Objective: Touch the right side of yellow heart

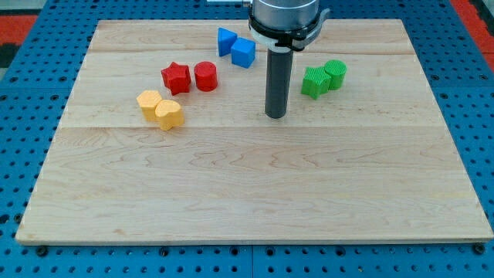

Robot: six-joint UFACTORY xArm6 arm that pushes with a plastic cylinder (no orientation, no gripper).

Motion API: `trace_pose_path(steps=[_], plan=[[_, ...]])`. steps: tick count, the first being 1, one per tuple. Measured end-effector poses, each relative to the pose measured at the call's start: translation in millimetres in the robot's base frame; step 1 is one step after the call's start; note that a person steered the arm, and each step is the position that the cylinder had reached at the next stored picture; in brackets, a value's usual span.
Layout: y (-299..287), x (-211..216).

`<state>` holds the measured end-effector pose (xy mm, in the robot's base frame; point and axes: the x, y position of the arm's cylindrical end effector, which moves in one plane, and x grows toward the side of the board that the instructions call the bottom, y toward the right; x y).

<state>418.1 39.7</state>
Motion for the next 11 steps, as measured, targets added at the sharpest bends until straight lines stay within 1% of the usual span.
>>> trace_pose_path(steps=[2,3,5,6,8,9,10,11], plan=[[1,0],[1,8],[5,47],[-32,49],[-110,27],[-126,8],[-124,-21],[-112,-40]])
